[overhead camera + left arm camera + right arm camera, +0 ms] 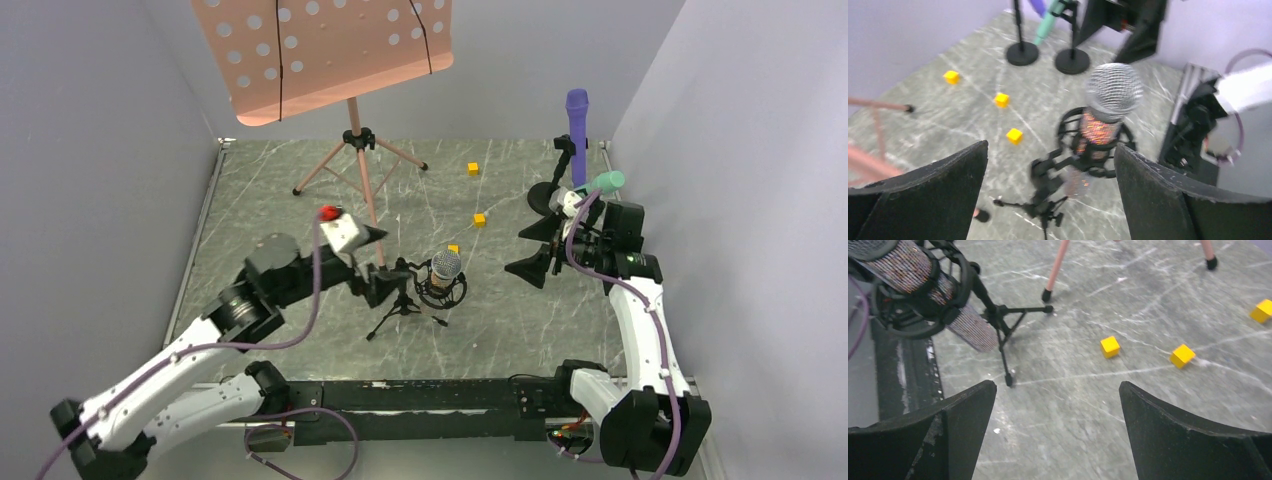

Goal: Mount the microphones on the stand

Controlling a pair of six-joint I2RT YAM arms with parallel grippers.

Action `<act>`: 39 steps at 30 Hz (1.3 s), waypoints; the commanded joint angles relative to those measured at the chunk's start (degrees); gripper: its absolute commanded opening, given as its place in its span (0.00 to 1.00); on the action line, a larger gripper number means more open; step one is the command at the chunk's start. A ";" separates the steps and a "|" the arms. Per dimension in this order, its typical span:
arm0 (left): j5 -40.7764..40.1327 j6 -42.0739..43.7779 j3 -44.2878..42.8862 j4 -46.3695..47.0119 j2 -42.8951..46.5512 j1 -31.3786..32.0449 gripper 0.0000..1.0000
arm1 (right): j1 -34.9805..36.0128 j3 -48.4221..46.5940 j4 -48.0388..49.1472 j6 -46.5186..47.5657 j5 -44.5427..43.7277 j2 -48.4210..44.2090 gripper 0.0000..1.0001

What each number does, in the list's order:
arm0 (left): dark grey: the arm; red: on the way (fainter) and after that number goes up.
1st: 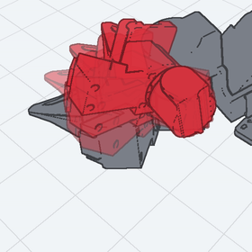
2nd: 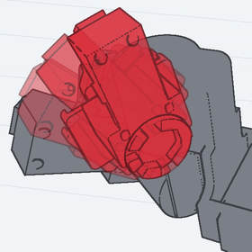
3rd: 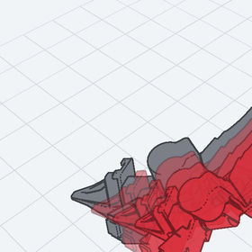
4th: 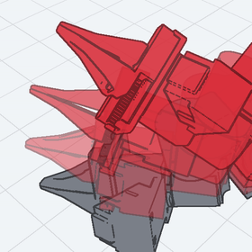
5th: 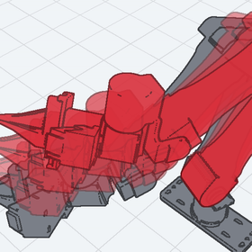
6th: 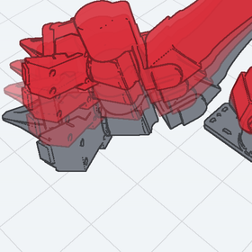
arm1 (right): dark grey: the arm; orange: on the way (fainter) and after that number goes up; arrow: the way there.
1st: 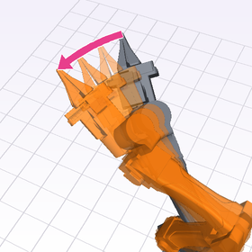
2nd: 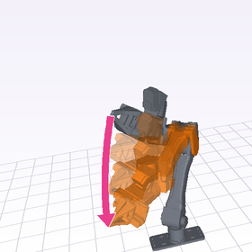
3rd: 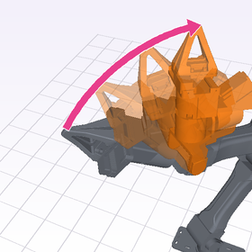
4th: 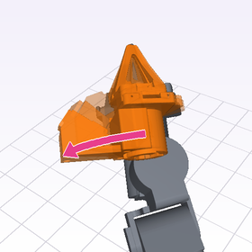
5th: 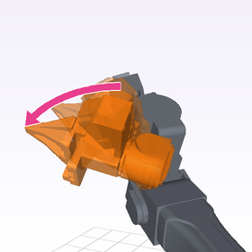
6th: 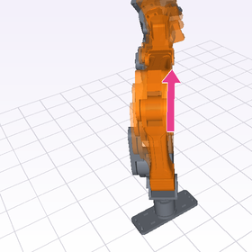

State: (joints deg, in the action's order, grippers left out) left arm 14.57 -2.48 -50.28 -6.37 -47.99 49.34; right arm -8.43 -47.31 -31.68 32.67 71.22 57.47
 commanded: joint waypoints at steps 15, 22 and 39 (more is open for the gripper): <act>3.51 -7.64 14.71 -10.06 17.40 -53.47 0.99 | -6.89 -13.45 6.83 -43.22 -70.37 -13.33 1.00; 3.43 -6.75 15.07 -10.09 19.53 -53.45 0.99 | -6.92 -7.82 9.64 -46.19 -69.60 -15.56 1.00; 2.81 -6.59 14.95 -10.11 17.52 -53.47 0.99 | -6.89 -4.95 12.24 -41.27 -50.29 -10.62 1.00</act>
State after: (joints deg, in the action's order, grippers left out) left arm 18.04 -9.69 -35.14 -17.47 -29.50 -4.01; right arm -15.25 -52.21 -22.37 -10.48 13.76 46.28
